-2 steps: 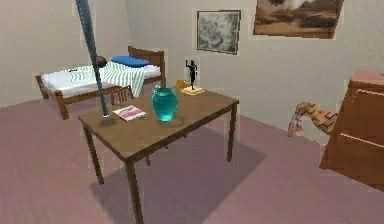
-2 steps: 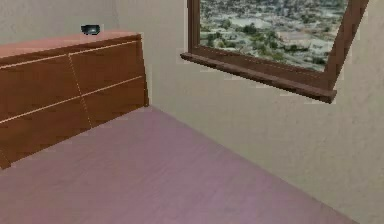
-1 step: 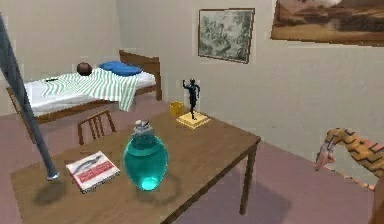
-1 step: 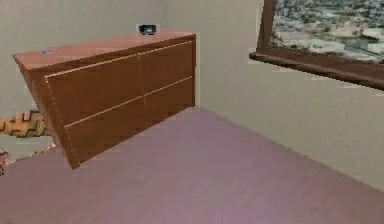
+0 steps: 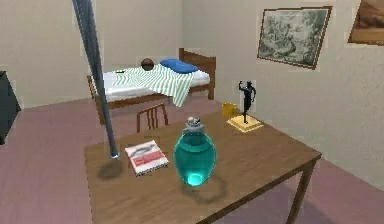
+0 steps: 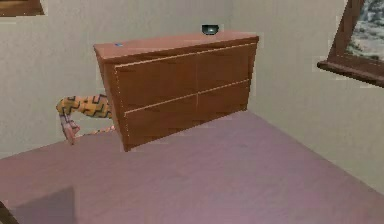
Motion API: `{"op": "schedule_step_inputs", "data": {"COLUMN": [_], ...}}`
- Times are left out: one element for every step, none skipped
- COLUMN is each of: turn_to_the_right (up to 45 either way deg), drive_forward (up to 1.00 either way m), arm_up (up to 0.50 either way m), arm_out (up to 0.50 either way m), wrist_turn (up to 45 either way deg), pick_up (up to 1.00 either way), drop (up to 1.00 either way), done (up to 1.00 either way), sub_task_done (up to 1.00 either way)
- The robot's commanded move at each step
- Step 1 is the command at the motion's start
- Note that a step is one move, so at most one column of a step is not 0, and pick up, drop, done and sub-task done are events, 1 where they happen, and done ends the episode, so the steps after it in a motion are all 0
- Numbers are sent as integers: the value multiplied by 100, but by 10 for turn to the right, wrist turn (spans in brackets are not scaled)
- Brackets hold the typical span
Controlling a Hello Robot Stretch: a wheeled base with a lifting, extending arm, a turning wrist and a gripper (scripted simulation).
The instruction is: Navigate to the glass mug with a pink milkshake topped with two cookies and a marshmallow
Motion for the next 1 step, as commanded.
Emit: {"op": "schedule_step_inputs", "data": {"turn_to_the_right": [0], "drive_forward": [0], "arm_up": [0], "arm_out": [0], "wrist_turn": [0], "pick_up": [0], "drop": [0], "done": [100], "sub_task_done": [0]}}
